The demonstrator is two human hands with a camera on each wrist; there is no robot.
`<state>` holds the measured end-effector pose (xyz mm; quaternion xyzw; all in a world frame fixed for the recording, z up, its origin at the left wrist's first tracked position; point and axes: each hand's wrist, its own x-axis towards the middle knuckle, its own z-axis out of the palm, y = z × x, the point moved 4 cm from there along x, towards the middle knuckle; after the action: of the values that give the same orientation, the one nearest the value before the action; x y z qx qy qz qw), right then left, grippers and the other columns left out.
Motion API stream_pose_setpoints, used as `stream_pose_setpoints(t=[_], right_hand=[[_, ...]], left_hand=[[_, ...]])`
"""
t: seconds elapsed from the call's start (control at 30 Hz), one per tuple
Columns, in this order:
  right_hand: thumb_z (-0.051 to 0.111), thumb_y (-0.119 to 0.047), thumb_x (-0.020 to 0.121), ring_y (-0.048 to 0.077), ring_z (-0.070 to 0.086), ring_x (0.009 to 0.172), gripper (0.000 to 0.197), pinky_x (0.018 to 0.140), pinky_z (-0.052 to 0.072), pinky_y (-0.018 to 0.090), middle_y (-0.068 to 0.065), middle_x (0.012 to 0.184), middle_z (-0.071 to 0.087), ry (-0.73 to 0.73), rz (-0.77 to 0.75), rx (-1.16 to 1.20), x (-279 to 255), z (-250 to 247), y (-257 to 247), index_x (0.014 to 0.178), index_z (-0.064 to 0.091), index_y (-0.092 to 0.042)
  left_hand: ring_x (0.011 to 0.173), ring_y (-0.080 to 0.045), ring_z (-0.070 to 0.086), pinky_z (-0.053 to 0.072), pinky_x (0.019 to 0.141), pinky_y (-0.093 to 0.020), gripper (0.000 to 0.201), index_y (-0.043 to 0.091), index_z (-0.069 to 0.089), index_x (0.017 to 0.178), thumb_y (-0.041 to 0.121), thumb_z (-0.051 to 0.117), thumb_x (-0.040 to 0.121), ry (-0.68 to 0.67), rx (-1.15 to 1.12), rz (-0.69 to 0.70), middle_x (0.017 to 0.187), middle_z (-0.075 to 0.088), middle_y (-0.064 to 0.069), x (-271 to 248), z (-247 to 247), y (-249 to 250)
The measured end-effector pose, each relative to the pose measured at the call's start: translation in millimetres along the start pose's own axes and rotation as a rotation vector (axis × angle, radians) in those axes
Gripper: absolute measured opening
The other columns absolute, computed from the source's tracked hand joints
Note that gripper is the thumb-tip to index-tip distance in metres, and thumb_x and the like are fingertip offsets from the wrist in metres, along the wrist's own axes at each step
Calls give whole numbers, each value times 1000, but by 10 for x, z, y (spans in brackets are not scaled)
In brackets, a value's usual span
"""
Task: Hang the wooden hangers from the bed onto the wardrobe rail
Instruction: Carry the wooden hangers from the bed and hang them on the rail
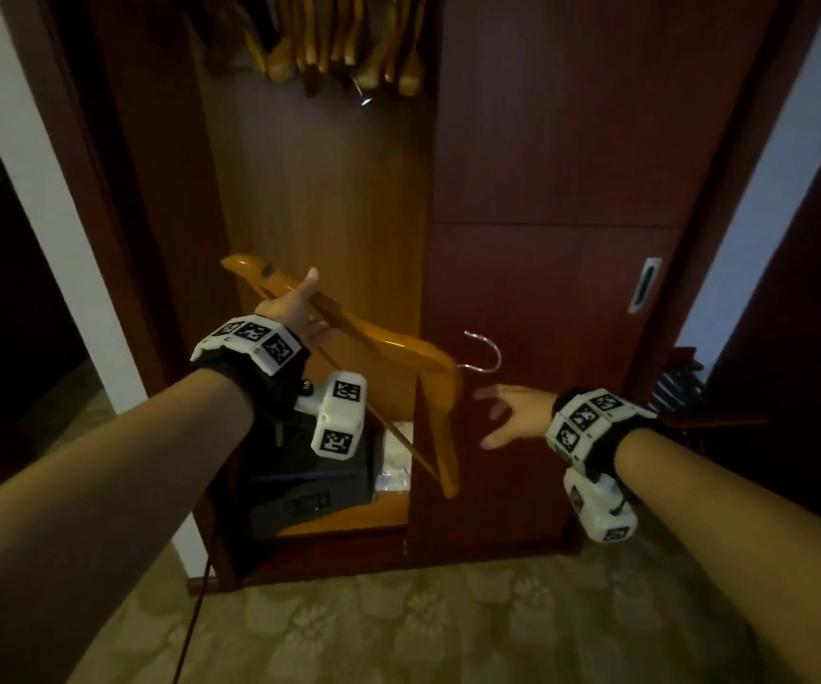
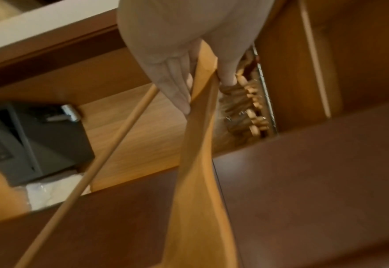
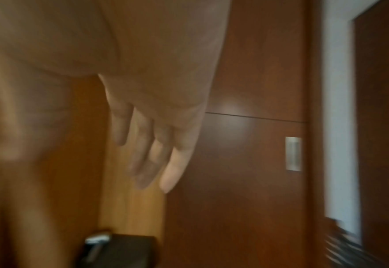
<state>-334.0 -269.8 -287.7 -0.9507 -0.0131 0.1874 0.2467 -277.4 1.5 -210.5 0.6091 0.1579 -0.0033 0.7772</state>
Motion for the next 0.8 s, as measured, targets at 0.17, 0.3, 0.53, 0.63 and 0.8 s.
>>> stream_pose_setpoints(t=[0.17, 0.3, 0.53, 0.63, 0.8], right_hand=[[69, -37, 80, 20, 57, 111, 49, 94, 48, 34, 3, 121, 60, 98, -215, 154, 933, -399, -553, 124, 56, -19], [63, -31, 87, 19, 61, 105, 36, 72, 50, 22, 6, 112, 66, 131, -312, 220, 1498, -801, -852, 117, 61, -11], [62, -24, 88, 29, 62, 85, 21, 78, 51, 37, 8, 83, 59, 263, -350, 179, 2432, -1066, -1487, 74, 48, -19], [61, -25, 89, 18, 58, 76, 14, 67, 46, 25, 1, 79, 58, 301, -370, 227, 2684, -1187, -1773, 82, 51, -17], [64, -28, 86, 22, 55, 99, 41, 87, 47, 37, 4, 98, 58, 268, -287, 308, 3115, -1341, -2027, 119, 50, -9]], left_hand=[[73, -21, 62, 49, 54, -30, 28, 12, 52, 92, 39, 59, 89, 28, -109, -79, 89, 62, -8, 623, 145, 174], [107, -25, 58, 48, 90, -36, 71, 9, 40, 134, 57, 55, 85, -80, -71, -93, 130, 52, -9, 1136, 282, 344], [113, -27, 54, 42, 99, -38, 76, 0, 40, 134, 56, 54, 85, -340, 90, -145, 132, 52, -16, 1767, 746, 333], [105, -25, 53, 41, 91, -32, 48, 1, 53, 110, 46, 51, 92, -371, 14, -150, 107, 57, -14, 2179, 756, 551], [115, -30, 51, 42, 102, -40, 61, 11, 40, 129, 45, 64, 84, -366, -69, -53, 103, 56, -13, 3044, 625, 1032]])
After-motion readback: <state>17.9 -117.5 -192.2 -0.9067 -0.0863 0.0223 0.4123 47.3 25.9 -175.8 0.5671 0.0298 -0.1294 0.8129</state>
